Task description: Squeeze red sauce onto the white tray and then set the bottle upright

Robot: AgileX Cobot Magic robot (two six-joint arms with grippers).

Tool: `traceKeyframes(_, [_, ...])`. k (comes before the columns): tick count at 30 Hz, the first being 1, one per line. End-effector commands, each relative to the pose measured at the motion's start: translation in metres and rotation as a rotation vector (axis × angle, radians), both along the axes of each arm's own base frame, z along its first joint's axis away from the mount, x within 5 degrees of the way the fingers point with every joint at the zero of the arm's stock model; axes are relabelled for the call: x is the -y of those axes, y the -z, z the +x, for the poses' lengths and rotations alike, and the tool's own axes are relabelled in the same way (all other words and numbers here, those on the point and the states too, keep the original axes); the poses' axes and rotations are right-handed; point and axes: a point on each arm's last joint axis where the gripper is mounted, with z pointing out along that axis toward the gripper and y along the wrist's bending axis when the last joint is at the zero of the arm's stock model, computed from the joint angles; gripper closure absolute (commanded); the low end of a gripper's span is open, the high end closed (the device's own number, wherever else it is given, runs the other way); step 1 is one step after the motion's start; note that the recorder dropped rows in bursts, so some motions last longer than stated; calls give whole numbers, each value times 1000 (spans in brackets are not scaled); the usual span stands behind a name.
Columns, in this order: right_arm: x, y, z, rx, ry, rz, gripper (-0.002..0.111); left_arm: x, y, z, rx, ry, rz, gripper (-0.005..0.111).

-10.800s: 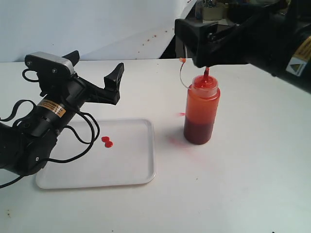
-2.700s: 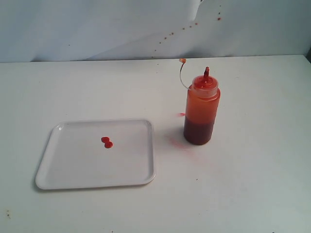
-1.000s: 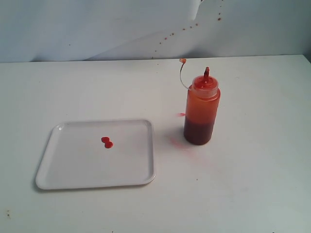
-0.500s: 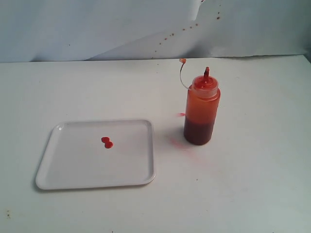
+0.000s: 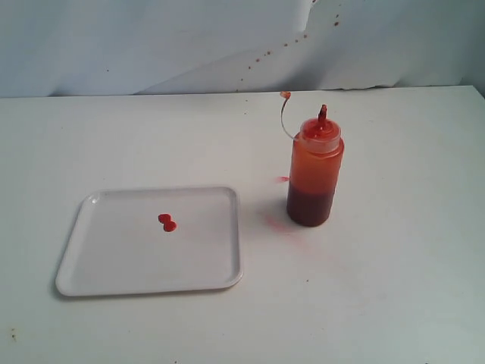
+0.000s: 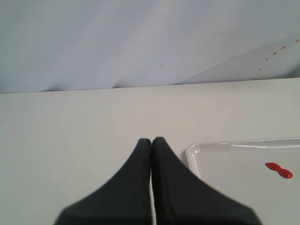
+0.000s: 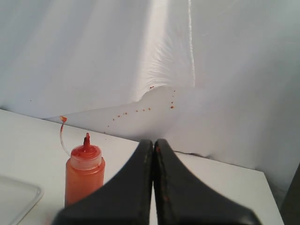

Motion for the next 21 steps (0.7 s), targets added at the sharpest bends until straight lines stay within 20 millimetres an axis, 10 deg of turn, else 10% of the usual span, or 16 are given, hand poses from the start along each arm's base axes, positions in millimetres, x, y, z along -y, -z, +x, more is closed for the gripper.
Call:
traceKeyframes(1, [0,1,0,4,1,2,108,0,2,0,-2,-1,3,106])
traceKeyframes(21, [0,1,0,4,1,3,108,0,0,0,19,1,3,106])
